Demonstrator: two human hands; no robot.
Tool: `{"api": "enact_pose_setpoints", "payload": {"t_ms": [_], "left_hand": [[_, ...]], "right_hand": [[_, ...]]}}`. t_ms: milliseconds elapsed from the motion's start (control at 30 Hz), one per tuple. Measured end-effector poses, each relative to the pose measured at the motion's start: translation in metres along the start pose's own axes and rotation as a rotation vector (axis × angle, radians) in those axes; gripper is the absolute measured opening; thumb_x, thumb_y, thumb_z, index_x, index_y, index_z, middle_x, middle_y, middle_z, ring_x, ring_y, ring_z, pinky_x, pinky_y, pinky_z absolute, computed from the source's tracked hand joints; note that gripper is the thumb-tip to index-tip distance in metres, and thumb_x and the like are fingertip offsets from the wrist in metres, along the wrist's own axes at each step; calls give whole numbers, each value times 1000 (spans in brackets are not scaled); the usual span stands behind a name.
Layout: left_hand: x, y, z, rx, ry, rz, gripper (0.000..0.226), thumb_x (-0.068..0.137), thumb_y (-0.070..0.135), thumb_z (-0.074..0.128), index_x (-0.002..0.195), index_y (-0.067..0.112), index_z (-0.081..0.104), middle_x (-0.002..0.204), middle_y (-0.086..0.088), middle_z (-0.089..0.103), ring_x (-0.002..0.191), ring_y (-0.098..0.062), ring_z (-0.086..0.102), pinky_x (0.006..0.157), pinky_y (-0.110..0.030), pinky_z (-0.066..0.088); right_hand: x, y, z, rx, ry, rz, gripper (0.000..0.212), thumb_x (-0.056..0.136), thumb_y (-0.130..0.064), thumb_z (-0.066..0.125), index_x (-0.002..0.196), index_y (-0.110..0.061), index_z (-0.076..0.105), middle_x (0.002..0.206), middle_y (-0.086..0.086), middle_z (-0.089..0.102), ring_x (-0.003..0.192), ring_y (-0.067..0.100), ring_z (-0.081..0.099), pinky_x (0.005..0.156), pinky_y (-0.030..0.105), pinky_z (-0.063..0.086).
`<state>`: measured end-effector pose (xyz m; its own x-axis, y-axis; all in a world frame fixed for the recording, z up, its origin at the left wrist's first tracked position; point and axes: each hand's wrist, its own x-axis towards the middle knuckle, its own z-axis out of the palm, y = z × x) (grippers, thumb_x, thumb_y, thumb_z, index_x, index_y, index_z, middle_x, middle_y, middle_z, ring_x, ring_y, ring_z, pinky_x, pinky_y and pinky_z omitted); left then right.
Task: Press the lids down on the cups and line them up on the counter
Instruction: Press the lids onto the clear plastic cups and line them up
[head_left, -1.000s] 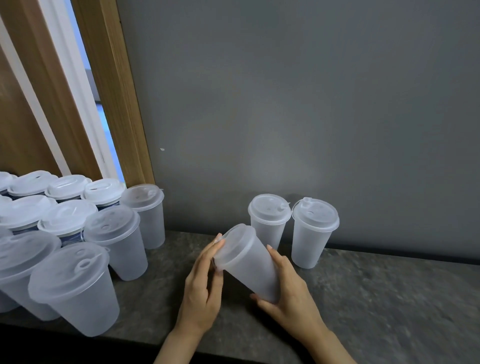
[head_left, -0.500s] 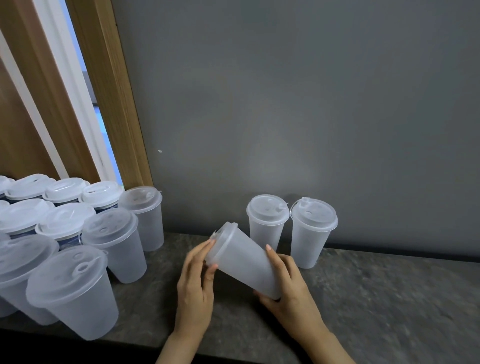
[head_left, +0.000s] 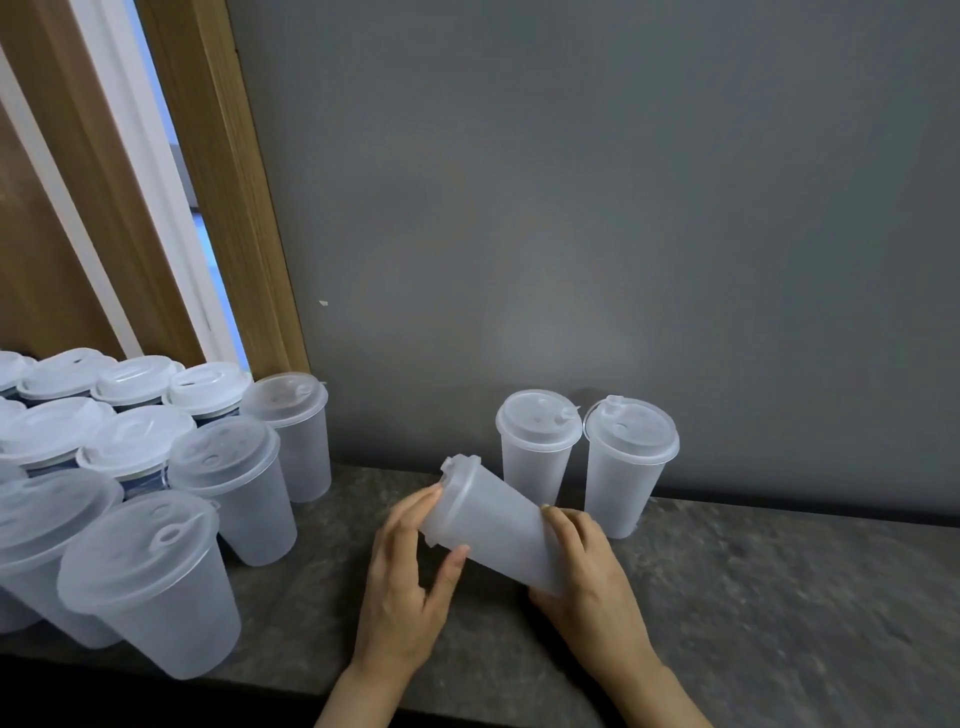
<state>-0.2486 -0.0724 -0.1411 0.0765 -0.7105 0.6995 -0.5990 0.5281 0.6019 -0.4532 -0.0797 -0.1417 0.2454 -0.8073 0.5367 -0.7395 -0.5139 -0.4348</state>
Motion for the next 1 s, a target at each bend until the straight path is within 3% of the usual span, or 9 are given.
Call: {"api": "enact_pose_setpoints", "payload": {"t_ms": [100, 167, 267, 333, 433, 567, 733, 900, 1000], "left_hand": [[1, 1, 0, -11, 67, -63, 30, 99, 34, 47, 129, 35, 44, 126, 12, 53, 117, -4, 54, 93, -4, 41], [1, 3, 1, -37, 106, -84, 34, 95, 26, 46, 129, 31, 45, 124, 10, 56, 115, -9, 58, 91, -3, 42], [2, 7, 1, -114, 92, -80, 43, 97, 19, 41, 131, 46, 41, 135, 30, 49, 129, 2, 47, 100, -7, 39], [2, 8, 1, -149, 81, -69, 55, 98, 12, 40, 130, 56, 35, 138, 38, 42, 133, 5, 40, 104, -9, 36], [0, 6, 1, -158, 65, -90, 53, 102, 16, 43, 131, 59, 31, 138, 33, 44, 131, 1, 44, 103, -14, 40], [-1, 4, 0, -71, 25, -110, 36, 98, 43, 45, 131, 50, 33, 128, 27, 46, 119, 2, 51, 89, -4, 43], [-1, 1, 2, -35, 38, -193, 41, 93, 45, 37, 127, 25, 47, 118, 3, 58, 103, -11, 61, 75, 1, 44], [0, 0, 2, -62, 76, -181, 27, 97, 31, 38, 124, 32, 42, 111, 23, 53, 108, 10, 55, 73, 0, 44], [0, -2, 2, -80, 86, -182, 29, 98, 27, 39, 122, 43, 41, 112, 23, 54, 107, 8, 54, 73, -2, 44]], "right_hand": [[0, 0, 2, -22, -1, -38, 92, 61, -17, 90, 138, -20, 39, 122, 2, 56, 101, 22, 61, 77, 35, 59], [-1, 0, 2, 46, -49, -13, 92, 70, -34, 83, 143, -30, 28, 132, -12, 45, 110, 10, 55, 87, 29, 53], [-3, 3, 2, 168, -175, 30, 92, 76, -64, 68, 144, -54, 7, 140, -45, 21, 125, -17, 36, 101, 20, 38], [-4, 3, 1, 189, -196, 28, 92, 77, -68, 65, 142, -62, 0, 144, -49, 15, 130, -23, 27, 107, 14, 31], [-2, 1, -1, 134, -117, -20, 96, 79, -51, 75, 149, -51, 9, 144, -29, 35, 127, -9, 42, 101, 12, 37], [0, 2, 0, -1, 47, -128, 96, 70, -20, 88, 148, -27, 34, 130, 5, 55, 108, 22, 60, 81, 36, 58], [-2, 1, 0, -37, 69, -162, 97, 62, -15, 94, 142, -29, 42, 132, 9, 54, 107, 26, 62, 79, 38, 60], [-4, -2, -2, 73, 1, -129, 88, 76, -33, 85, 148, -36, 35, 140, -3, 43, 120, 12, 54, 94, 22, 50], [-3, -4, -4, 128, -48, -105, 81, 83, -45, 71, 151, -40, 28, 140, -10, 40, 123, 3, 48, 100, 11, 39]]}}
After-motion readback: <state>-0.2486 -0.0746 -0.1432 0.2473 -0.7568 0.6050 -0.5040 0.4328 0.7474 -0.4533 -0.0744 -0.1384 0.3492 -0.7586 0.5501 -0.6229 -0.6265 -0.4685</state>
